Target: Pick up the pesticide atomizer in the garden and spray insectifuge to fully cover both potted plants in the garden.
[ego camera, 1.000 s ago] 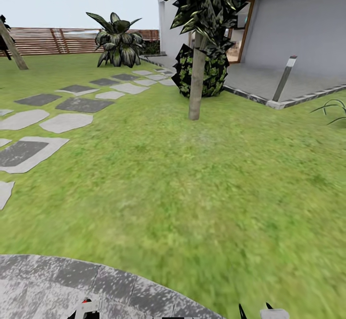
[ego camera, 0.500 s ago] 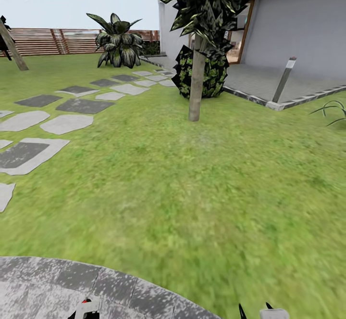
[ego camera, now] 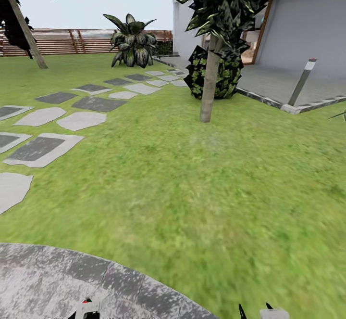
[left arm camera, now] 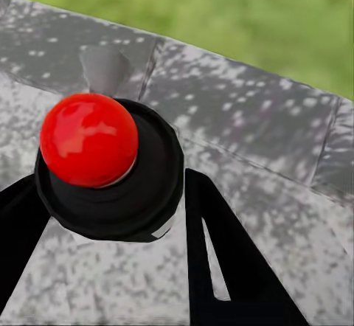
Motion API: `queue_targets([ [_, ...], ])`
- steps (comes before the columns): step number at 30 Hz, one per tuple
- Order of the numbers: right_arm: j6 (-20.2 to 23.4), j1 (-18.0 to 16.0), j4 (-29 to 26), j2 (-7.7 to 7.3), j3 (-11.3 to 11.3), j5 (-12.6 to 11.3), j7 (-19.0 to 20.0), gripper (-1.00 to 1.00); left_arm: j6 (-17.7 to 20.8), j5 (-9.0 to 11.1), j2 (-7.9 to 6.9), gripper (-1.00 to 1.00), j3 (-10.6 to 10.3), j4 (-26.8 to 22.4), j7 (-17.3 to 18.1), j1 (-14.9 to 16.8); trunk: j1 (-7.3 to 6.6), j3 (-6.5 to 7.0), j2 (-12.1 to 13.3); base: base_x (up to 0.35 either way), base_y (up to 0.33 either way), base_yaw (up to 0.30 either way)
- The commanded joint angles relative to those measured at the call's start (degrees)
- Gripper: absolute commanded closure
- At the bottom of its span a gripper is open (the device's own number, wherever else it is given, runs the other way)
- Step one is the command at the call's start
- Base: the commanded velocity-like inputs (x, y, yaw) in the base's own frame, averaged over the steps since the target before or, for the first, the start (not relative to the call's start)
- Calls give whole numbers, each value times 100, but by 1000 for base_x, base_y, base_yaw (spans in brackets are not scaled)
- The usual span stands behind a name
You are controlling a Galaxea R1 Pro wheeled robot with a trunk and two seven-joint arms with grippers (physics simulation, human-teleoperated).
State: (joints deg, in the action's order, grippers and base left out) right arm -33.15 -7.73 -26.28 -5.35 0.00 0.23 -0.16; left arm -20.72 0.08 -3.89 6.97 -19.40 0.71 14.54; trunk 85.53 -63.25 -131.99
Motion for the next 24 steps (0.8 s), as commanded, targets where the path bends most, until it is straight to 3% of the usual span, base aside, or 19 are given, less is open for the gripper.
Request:
queue_targets([
  [1, -16, -1, 4, -1, 0, 3, -2, -100, -19, 1, 5, 100, 14, 7, 8, 5, -1, -4, -2, 0, 0, 278],
  [24, -16, -1, 9, -1, 0, 3, -2, -100, -19, 9, 11, 100, 14, 7, 8, 5, -1, -4, -2, 0, 0, 278],
])
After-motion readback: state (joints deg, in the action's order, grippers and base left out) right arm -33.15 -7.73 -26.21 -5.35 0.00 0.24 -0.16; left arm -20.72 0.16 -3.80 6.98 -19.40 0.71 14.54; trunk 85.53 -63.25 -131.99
